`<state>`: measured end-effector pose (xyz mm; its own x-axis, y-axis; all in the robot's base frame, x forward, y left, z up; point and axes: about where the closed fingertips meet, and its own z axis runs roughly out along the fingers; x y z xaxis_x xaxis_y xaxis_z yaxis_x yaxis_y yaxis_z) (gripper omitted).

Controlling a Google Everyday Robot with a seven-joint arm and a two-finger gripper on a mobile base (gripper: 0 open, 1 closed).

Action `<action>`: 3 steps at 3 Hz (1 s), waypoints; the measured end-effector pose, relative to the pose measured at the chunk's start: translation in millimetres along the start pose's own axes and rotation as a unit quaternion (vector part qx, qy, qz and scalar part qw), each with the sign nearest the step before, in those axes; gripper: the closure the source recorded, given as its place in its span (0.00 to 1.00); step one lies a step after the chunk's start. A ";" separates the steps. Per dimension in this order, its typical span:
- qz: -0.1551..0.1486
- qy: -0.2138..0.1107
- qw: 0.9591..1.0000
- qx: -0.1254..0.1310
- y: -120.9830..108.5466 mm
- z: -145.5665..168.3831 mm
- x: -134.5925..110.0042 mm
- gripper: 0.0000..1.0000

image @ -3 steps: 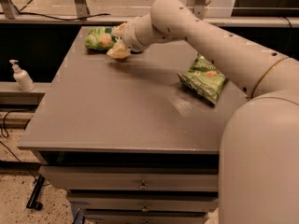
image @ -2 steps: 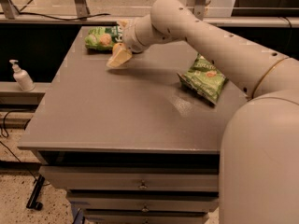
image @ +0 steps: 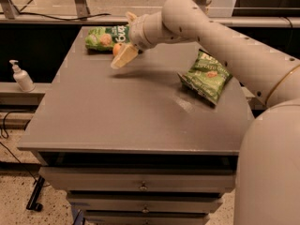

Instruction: Move orange near green rice chip bag

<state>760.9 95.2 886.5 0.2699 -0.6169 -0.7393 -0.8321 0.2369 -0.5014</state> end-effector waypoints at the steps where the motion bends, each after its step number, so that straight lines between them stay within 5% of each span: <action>1: 0.015 -0.045 0.999 0.026 -14.1 -62.8 -20.0 0.00; 2: 0.013 -0.069 0.994 0.078 -27.2 -146.6 -35.0 0.00; 3: 0.021 -0.061 0.993 0.098 -33.6 -175.4 -19.5 0.00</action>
Offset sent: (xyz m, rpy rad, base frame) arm -0.1080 -0.1922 0.1786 0.2406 -0.2267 -0.1656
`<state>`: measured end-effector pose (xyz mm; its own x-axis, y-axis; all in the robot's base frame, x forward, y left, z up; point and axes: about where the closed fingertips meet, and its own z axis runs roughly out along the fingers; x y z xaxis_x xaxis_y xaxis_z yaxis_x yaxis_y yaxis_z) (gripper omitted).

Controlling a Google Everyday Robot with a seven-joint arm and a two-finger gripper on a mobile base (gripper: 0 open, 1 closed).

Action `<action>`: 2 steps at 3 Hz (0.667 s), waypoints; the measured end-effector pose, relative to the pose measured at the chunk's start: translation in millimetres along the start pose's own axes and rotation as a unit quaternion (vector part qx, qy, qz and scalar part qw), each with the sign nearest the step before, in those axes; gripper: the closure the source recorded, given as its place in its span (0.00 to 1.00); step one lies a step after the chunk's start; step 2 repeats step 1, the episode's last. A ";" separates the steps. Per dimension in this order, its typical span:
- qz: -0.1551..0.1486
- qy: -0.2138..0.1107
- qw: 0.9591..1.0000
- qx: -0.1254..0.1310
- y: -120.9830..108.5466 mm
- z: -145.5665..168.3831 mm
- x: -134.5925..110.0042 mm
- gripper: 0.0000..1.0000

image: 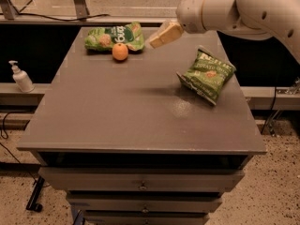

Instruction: Move orange near green rice chip bag

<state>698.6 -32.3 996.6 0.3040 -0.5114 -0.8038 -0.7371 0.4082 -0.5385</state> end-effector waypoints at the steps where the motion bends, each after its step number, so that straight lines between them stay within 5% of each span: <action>1: 0.000 -0.001 1.000 -0.001 0.9 1.7 -1.1 0.00; 2: 0.000 -0.001 1.000 -0.001 0.9 1.7 -1.1 0.00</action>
Offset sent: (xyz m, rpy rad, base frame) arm 0.0000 0.0000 0.0000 0.0000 0.0000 0.0000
